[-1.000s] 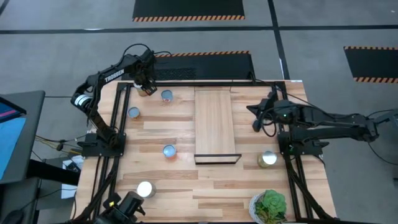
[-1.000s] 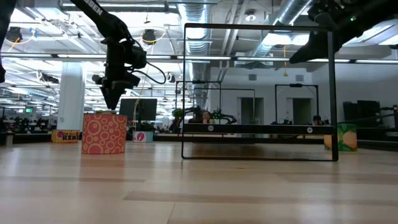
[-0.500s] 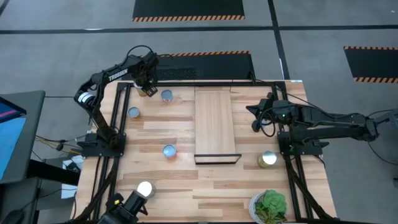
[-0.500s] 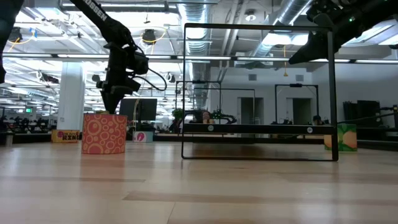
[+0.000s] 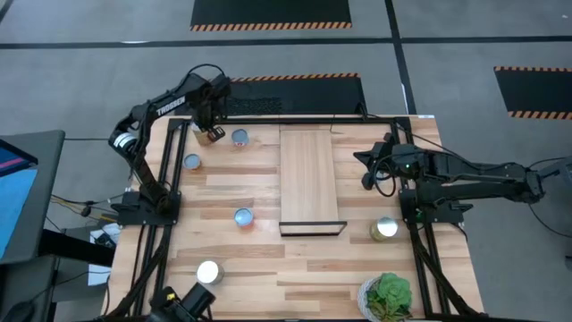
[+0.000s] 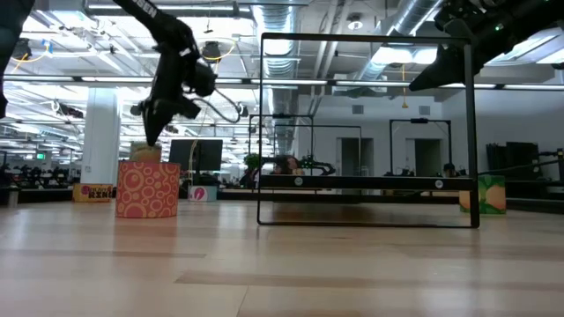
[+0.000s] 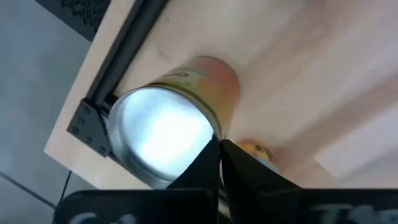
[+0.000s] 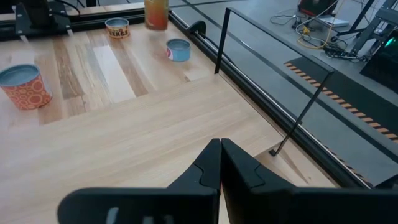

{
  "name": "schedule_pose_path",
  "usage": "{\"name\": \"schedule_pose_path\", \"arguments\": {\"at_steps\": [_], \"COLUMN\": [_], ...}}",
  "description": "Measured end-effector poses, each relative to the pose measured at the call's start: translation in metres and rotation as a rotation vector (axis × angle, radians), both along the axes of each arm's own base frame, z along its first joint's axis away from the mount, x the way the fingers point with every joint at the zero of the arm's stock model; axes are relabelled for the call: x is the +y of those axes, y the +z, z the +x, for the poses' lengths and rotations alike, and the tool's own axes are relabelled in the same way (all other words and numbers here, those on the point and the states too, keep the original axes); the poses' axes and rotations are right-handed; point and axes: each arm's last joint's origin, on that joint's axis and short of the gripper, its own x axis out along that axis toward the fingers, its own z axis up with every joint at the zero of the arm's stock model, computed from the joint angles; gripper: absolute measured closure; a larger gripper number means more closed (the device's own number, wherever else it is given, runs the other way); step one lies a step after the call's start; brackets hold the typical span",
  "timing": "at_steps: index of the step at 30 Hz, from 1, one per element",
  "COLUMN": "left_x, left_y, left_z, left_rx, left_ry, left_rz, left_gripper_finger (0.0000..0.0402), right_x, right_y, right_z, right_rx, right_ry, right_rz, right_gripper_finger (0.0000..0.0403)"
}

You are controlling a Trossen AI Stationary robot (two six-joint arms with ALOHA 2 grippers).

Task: Pick and place cans onto a shelf
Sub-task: Put the canned green beans on the shelf

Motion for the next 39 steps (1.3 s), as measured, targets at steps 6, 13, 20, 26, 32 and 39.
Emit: {"name": "schedule_pose_path", "arguments": {"at_steps": [6, 13, 20, 26, 32, 39], "left_x": [-0.024, -0.070, -0.123, -0.138, -0.121, -0.098], "left_y": [0.043, 0.083, 0.089, 0.080, 0.055, 0.055], "left_z": [0.026, 0.071, 0.120, 0.150, 0.174, 0.204], "left_rx": [-0.051, -0.205, -0.351, -0.427, -0.387, -0.364], "left_ry": [-0.060, -0.156, -0.372, -0.493, -0.522, -0.581], "left_rz": [-0.030, 0.009, 0.082, 0.118, 0.093, 0.099], "left_gripper_finger": [0.0401, 0.0401, 0.0401, 0.0401, 0.0401, 0.0401], "right_x": [0.000, 0.000, 0.000, 0.000, 0.000, 0.001], "right_y": [0.000, 0.000, 0.000, 0.001, 0.002, 0.002], "right_z": [0.000, 0.000, 0.000, 0.000, 0.001, 0.001], "right_rx": [0.000, 0.001, 0.000, -0.012, -0.021, -0.017], "right_ry": [0.000, 0.000, 0.000, -0.001, 0.001, 0.009], "right_rz": [0.000, 0.000, 0.000, -0.002, -0.003, -0.002], "right_gripper_finger": [0.0375, 0.0375, 0.0375, 0.0375, 0.0375, 0.0375]}}
